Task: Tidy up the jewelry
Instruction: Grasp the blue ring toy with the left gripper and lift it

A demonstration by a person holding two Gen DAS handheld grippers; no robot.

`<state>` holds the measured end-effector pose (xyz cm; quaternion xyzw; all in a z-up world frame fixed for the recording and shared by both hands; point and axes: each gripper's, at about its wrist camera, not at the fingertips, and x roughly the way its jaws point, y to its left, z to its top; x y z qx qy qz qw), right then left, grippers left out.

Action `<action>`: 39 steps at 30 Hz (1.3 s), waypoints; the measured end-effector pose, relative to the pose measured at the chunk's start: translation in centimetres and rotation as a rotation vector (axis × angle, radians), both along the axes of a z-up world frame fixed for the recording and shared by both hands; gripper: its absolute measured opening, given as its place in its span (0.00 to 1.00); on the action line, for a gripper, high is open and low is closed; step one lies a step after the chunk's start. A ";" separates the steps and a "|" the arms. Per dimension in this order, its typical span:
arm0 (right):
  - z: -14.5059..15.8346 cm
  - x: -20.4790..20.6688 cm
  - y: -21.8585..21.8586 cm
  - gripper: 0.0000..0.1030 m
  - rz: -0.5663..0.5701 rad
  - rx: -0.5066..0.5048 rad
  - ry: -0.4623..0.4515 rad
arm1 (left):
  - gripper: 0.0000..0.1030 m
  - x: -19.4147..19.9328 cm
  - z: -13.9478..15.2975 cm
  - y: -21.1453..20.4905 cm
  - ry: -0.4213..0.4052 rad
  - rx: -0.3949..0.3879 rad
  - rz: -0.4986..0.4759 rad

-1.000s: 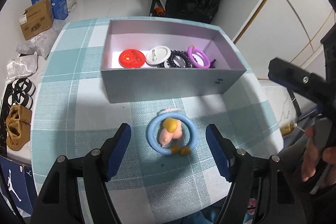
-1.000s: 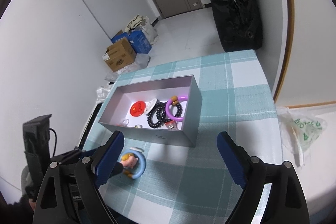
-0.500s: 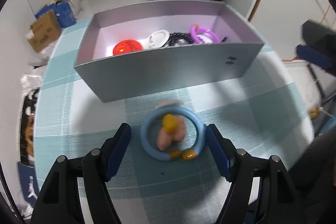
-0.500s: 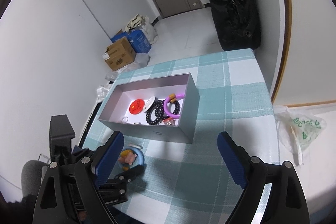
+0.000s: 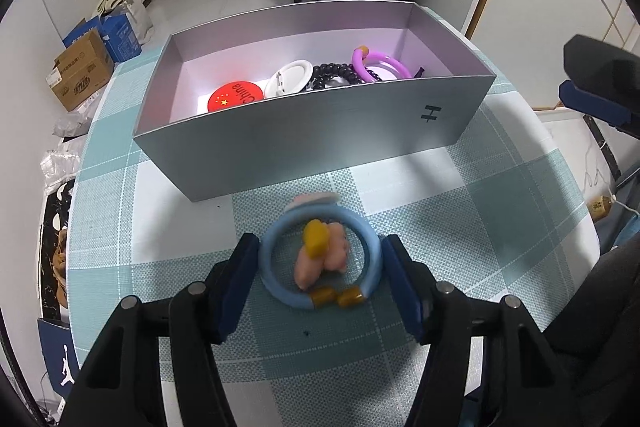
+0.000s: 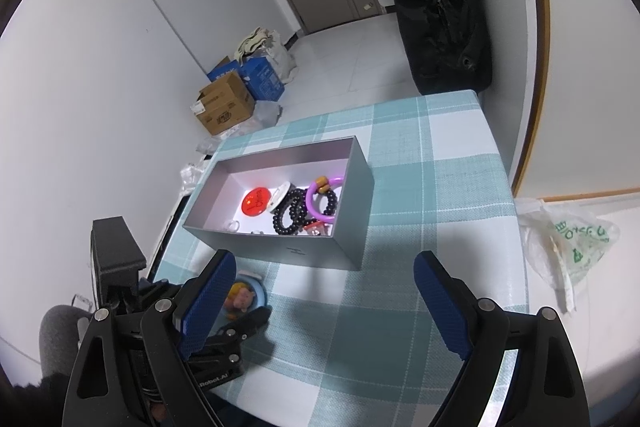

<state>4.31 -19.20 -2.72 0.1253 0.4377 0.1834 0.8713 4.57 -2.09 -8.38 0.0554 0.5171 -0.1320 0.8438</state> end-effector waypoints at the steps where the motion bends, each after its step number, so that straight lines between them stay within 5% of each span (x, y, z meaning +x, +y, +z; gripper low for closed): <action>1: 0.0 0.0 0.0 0.89 -0.001 -0.002 0.001 | 0.56 0.1 0.0 0.0 0.002 -0.001 -0.002; 10: -0.8 0.2 0.0 0.89 -0.016 -0.015 0.028 | 0.56 0.1 1.1 0.4 -0.012 -0.056 0.003; 22: -2.4 0.7 1.2 0.88 -0.006 -0.039 0.075 | 0.56 -0.3 4.6 3.1 -0.060 -0.278 0.059; 39: -4.8 0.9 8.7 0.83 0.206 -0.100 0.105 | 0.56 0.1 7.5 10.5 -0.142 -0.449 0.209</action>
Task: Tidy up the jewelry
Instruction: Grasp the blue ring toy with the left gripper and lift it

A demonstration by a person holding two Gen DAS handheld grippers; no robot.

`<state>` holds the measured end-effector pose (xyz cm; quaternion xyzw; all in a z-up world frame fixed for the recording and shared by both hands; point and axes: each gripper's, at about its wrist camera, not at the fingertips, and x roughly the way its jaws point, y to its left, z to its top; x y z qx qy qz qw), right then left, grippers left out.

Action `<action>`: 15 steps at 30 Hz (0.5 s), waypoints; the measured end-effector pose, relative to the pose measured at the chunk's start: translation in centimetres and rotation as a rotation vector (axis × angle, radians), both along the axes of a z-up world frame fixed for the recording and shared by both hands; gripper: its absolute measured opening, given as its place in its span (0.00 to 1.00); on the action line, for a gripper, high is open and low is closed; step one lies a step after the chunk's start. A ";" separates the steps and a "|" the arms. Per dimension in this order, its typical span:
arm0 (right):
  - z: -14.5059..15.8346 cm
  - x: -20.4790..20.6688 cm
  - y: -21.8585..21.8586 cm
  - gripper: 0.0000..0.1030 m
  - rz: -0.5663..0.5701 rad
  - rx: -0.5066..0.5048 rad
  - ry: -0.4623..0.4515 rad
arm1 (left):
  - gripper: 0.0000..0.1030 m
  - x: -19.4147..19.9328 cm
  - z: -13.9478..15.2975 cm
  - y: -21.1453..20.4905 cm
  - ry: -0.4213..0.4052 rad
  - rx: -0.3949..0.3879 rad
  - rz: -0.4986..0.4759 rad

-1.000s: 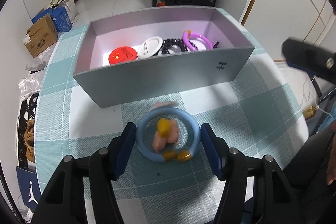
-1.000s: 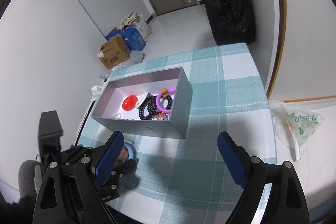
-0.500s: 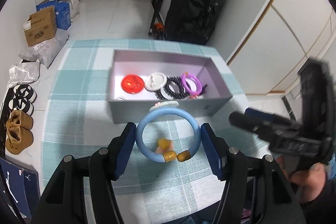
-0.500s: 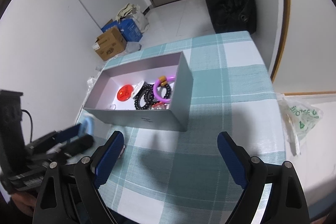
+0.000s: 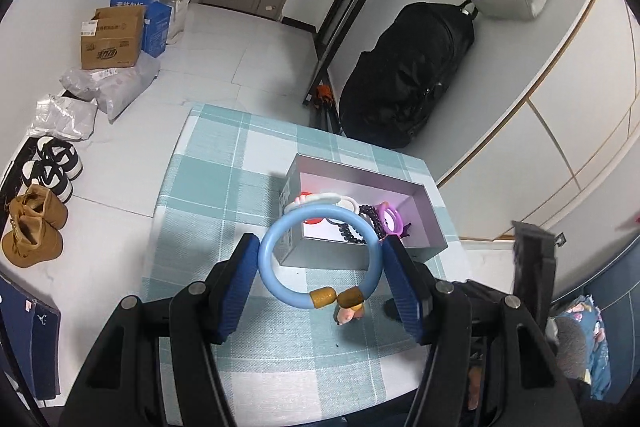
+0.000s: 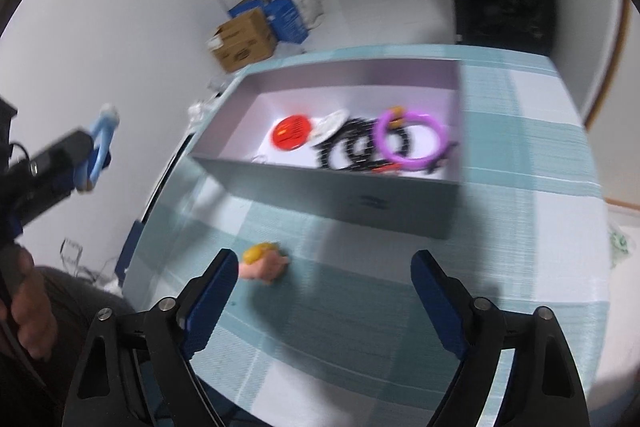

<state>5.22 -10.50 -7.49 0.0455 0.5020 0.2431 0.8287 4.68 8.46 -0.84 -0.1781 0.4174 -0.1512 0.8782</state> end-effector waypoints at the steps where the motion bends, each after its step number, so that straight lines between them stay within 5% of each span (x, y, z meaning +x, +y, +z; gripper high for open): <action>1: -0.1 0.0 0.6 0.82 0.015 -0.005 0.000 | 0.56 0.0 0.0 0.1 -0.001 0.001 0.003; 15: -1.6 0.2 4.8 0.49 0.133 -0.071 0.011 | 0.56 -0.1 -0.2 1.3 0.011 0.014 0.004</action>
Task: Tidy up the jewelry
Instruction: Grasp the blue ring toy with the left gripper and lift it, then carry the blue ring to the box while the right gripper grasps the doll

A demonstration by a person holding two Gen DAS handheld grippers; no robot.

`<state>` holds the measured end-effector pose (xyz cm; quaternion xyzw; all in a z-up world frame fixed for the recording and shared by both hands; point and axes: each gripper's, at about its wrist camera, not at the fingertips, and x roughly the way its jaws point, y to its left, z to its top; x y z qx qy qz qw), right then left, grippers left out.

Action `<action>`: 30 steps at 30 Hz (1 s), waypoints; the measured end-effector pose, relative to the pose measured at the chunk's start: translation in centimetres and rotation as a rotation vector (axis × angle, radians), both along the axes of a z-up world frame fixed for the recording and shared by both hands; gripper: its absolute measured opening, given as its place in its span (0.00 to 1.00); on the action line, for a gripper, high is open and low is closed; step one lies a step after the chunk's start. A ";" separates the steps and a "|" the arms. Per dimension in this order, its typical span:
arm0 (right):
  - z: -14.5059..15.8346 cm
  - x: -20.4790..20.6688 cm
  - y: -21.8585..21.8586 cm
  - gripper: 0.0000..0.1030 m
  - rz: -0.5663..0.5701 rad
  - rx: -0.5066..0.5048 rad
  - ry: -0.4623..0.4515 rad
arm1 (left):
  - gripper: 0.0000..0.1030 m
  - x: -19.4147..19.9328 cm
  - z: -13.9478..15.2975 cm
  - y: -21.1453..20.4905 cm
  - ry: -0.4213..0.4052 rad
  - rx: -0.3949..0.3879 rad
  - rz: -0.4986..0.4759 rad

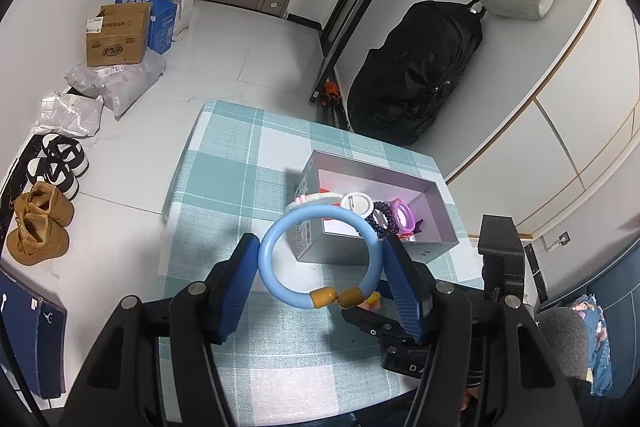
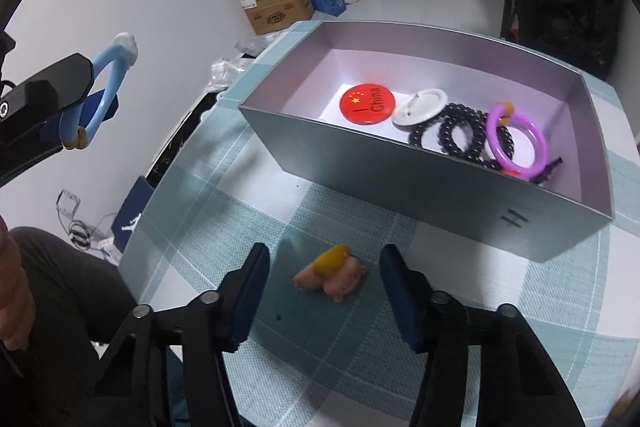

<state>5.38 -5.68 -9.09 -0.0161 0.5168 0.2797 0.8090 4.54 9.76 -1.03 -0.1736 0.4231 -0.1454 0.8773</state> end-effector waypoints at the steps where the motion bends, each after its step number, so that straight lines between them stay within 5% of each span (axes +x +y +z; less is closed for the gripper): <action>1: 0.0 0.0 -0.1 0.42 0.001 -0.006 -0.004 | 0.56 0.0 0.0 0.0 0.001 0.000 -0.002; 3: 0.0 0.0 -0.2 0.35 -0.001 -0.021 -0.011 | 0.56 0.0 0.1 0.0 -0.002 0.001 -0.003; 18: 1.3 -0.3 -0.4 0.34 -0.019 0.016 -0.038 | 0.56 0.0 0.1 -0.4 -0.005 0.005 -0.007; 30: 5.3 0.5 -2.9 0.34 -0.059 0.176 -0.091 | 0.56 1.2 0.4 -1.8 -0.010 0.002 -0.012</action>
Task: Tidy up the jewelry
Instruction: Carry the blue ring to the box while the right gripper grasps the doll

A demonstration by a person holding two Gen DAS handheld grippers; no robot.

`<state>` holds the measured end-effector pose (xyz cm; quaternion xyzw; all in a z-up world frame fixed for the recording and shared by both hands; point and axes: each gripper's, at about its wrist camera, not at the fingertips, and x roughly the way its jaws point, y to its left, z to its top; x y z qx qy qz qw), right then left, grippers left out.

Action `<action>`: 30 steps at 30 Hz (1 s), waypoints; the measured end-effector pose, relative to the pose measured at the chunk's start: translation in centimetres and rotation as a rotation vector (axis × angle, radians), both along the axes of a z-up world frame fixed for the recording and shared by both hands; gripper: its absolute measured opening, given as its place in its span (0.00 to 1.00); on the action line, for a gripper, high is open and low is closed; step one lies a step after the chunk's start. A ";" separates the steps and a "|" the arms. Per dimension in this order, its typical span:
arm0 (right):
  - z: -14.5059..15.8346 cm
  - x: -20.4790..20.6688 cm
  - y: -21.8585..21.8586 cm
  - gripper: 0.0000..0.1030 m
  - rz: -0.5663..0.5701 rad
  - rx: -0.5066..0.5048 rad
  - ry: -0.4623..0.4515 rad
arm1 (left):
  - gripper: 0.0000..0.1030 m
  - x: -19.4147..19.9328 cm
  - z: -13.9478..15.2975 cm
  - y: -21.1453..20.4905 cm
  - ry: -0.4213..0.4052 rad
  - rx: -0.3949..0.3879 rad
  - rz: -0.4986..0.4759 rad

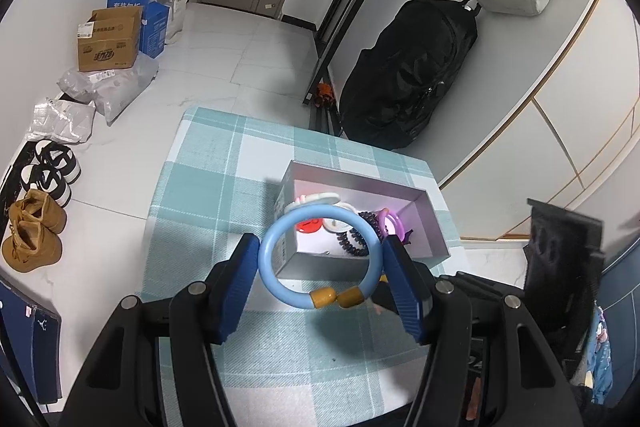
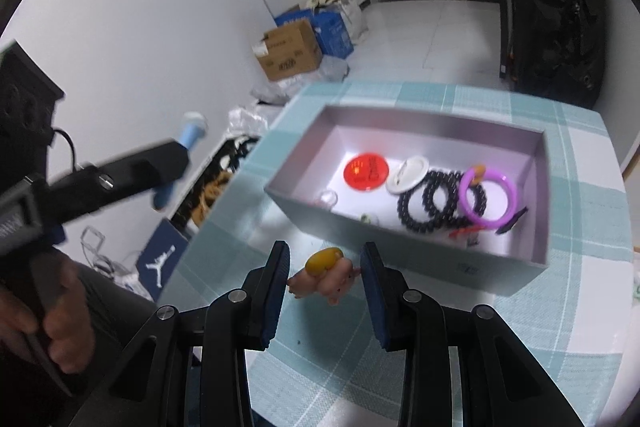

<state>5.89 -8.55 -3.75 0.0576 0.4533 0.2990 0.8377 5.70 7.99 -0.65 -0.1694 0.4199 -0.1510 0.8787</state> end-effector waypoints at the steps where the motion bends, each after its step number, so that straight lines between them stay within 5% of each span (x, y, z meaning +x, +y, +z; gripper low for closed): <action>1: 0.3 0.1 -0.3 0.34 -0.006 0.014 -0.005 | 0.56 0.1 0.0 -0.1 -0.001 0.000 -0.001; 18: 3.5 2.7 -4.8 0.34 -0.113 0.167 -0.041 | 0.56 3.3 -0.3 -2.9 0.026 0.010 -0.020; 30: 2.3 6.0 -6.9 0.34 -0.186 0.195 0.007 | 0.56 6.6 -1.7 -5.1 0.080 0.012 -0.046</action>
